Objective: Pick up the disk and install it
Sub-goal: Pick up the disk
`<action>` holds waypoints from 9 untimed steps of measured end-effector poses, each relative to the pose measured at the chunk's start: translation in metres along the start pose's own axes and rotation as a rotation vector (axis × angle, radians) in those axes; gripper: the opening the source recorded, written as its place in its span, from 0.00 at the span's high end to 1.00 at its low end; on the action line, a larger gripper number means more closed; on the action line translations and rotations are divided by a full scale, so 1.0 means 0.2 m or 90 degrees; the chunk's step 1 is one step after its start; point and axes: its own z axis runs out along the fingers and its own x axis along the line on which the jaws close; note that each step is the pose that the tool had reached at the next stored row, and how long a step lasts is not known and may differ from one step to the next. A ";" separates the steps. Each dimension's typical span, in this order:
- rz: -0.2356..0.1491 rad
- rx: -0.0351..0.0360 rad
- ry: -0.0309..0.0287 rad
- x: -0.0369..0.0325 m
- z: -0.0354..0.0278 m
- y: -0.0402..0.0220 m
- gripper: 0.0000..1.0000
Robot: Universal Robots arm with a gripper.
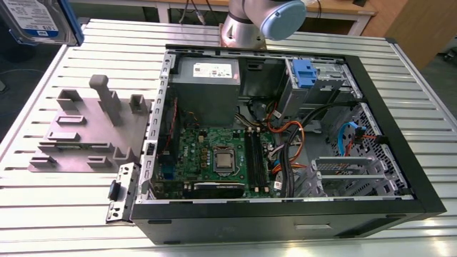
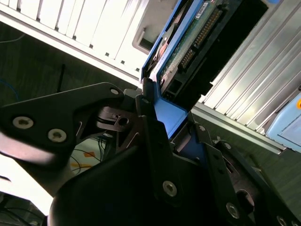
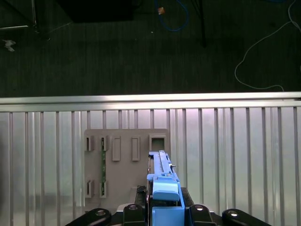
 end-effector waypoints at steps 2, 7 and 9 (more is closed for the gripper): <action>0.000 0.0000 0.0000 0.011 0.000 0.000 0.64; 0.000 0.0000 0.0000 0.014 -0.007 0.000 0.64; 0.000 0.0001 0.0000 0.014 -0.015 0.000 0.64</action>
